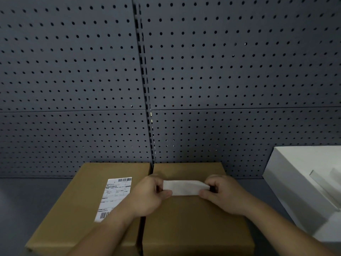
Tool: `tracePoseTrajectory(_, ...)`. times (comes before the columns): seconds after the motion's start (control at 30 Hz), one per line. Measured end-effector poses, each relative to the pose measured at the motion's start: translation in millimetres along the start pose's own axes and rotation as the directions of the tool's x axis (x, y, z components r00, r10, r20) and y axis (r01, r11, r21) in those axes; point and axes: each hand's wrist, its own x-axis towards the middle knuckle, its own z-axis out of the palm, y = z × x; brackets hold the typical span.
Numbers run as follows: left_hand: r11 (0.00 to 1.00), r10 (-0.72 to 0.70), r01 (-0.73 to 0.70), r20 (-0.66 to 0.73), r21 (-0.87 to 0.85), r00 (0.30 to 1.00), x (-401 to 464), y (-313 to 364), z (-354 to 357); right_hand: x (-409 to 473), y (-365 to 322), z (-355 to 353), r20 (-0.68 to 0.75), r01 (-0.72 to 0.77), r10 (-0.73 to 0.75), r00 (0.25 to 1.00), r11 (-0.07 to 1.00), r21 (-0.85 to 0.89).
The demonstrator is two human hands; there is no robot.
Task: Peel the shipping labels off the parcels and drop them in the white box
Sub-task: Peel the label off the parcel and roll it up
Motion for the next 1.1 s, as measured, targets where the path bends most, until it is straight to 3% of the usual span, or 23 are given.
tracePoseTrajectory(0.2,0.999,0.031,-0.03,0.048,-0.02,0.998,-2.7,-0.2,-5.3,2.9,0.3,-0.2,-0.006,-0.025,0.025,1.0,1.0,-0.006)
tracePoseTrajectory(0.47,0.998,-0.029,0.031,-0.027,0.055,0.999,0.6,3.3,1.0,0.6,4.0,-6.4,0.065,-0.032,0.028,0.997,0.998,0.059)
tracePoseTrajectory(0.97,0.998,-0.036,0.037,0.014,-0.053,0.999,-1.0,2.3,-0.9,7.3,6.0,-2.6,-0.001,-0.044,0.044,0.999,0.999,0.029)
tracePoseTrajectory(1.1,0.999,-0.041,0.041,-0.007,-0.015,0.999,-1.9,6.0,0.6,7.9,5.1,-3.8,-0.002,-0.054,0.054,0.999,0.998,0.018)
